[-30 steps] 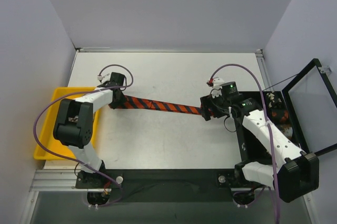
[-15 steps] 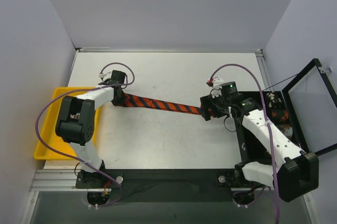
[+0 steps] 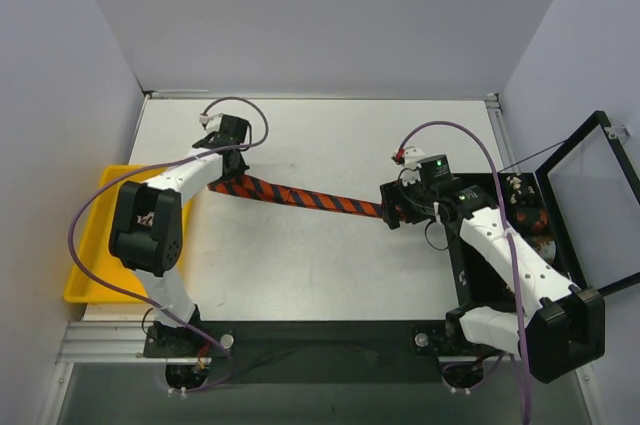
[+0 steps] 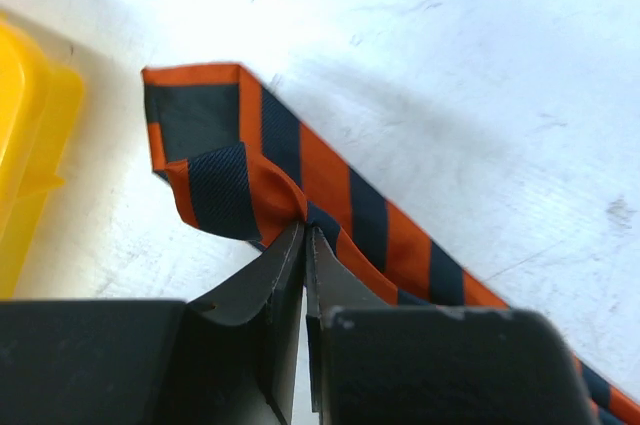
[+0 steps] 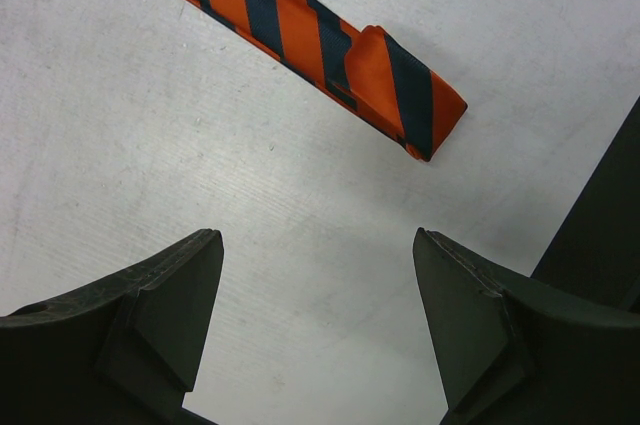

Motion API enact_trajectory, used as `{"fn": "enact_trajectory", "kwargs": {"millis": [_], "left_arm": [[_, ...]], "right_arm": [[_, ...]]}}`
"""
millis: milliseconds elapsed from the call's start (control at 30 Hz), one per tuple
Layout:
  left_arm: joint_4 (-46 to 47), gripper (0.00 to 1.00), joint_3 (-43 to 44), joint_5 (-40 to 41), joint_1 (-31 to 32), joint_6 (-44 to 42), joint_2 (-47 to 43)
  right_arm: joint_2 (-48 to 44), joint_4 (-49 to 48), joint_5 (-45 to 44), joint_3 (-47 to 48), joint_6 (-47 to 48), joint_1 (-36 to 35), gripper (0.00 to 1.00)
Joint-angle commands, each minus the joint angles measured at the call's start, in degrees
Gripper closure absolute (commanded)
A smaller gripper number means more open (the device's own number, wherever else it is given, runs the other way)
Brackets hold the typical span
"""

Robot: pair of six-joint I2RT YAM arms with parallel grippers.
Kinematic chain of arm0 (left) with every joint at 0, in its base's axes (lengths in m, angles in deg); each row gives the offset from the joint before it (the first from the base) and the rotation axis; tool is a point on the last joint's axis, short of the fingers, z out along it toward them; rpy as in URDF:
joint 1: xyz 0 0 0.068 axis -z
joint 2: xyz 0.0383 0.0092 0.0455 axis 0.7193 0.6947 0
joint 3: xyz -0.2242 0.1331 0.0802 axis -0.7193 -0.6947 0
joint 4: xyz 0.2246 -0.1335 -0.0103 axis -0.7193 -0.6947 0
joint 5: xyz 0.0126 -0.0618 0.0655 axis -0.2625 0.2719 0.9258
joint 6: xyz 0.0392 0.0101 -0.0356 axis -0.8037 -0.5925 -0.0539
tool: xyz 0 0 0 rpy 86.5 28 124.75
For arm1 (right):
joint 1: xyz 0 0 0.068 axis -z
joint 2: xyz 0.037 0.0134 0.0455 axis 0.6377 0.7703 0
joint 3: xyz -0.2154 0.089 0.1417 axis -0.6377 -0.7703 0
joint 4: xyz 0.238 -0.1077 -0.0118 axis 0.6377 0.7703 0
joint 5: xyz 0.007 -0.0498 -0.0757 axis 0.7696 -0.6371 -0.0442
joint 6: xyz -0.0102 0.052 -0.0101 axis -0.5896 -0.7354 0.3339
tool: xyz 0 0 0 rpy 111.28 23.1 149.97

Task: Roll the ties
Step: Roll the tie

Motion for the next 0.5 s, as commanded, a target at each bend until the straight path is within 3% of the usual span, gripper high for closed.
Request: {"fn": "enact_trajectory", "kwargs": {"millis": [0, 300, 400, 467], "left_arm": [[-1.0, 0.85, 4.5, 3.2, 1.3, -3.1, 1.9], [-4.9, 0.81, 7.4, 5.0, 1.1, -2.6, 7.5], [-5.5, 0.74, 7.8, 6.0, 0.9, -2.6, 8.4], [-5.6, 0.63, 8.2, 6.1, 0.8, -2.7, 8.4]], "right_arm": [[0.5, 0.3, -0.9, 0.6, 0.8, 0.3, 0.22], [-0.1, 0.6, -1.0, 0.4, 0.3, 0.8, 0.22], [-0.5, 0.7, -1.1, 0.3, 0.0, 0.9, 0.21], [-0.6, 0.8, -1.0, 0.2, -0.5, 1.0, 0.2]]}}
